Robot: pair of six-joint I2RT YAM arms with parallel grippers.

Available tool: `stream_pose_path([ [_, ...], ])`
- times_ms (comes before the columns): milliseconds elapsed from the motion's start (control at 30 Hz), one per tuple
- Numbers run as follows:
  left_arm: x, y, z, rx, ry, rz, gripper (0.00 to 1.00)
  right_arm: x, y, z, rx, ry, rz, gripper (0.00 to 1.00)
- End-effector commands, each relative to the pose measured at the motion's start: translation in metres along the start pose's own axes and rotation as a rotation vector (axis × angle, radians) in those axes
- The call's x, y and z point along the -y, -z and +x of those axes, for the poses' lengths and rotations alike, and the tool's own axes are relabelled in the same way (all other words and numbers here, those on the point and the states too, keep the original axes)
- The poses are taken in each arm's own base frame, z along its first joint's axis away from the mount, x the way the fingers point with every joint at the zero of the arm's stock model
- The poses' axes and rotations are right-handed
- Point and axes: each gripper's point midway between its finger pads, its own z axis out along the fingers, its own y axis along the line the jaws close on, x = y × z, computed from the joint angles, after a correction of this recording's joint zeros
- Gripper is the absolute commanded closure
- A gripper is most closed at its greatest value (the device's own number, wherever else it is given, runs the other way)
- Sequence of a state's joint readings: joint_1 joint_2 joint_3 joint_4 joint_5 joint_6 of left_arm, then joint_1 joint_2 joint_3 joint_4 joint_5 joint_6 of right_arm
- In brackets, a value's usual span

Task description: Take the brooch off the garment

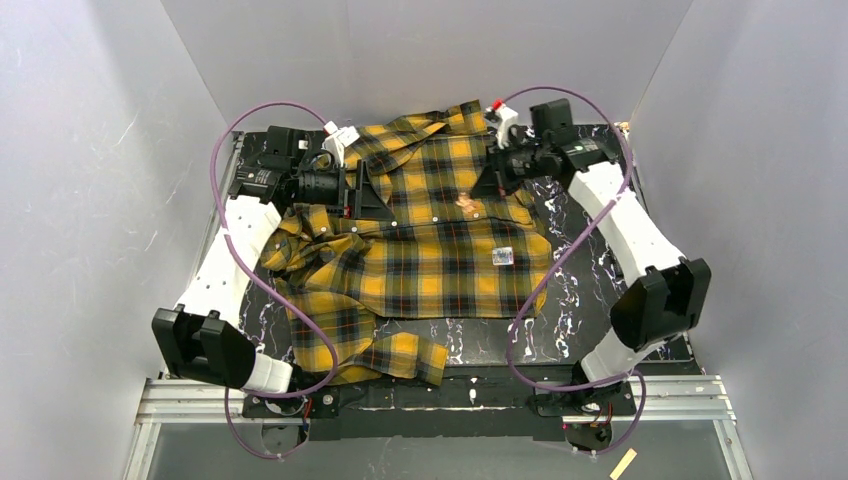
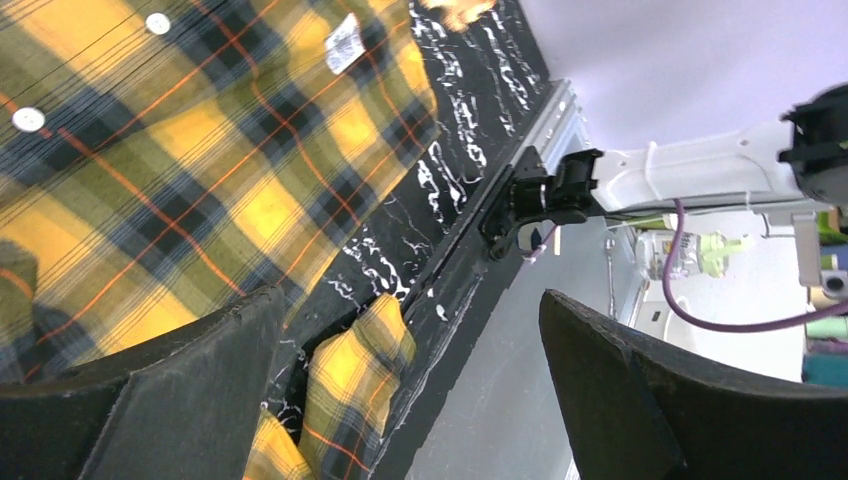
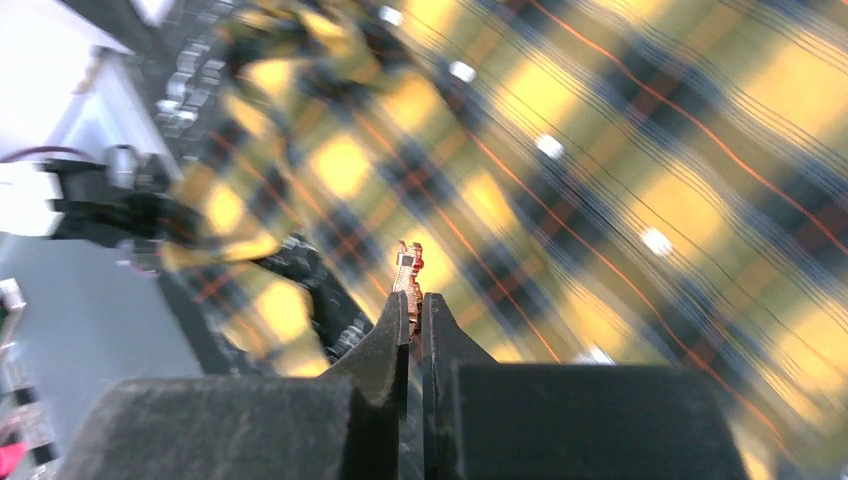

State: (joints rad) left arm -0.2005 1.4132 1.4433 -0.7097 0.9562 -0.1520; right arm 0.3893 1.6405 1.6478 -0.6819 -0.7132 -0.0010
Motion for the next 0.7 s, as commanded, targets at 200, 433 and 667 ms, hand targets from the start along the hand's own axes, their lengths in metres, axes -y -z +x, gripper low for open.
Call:
stream_pose_path([
  [200,-0.02,0.023,0.003,-0.023,-0.036,-0.216,0.02,0.116,0.164,0.097,-0.327,0.183,0.887,0.99],
  [433,-0.031,0.028,-0.004,-0.016,-0.054,-0.294,0.02,0.18,0.231,0.154,-0.522,0.187,1.217,0.99],
  [667,-0.027,0.024,-0.011,-0.063,-0.011,-0.255,0.02,0.222,0.259,0.188,-0.615,0.2,1.369,0.99],
])
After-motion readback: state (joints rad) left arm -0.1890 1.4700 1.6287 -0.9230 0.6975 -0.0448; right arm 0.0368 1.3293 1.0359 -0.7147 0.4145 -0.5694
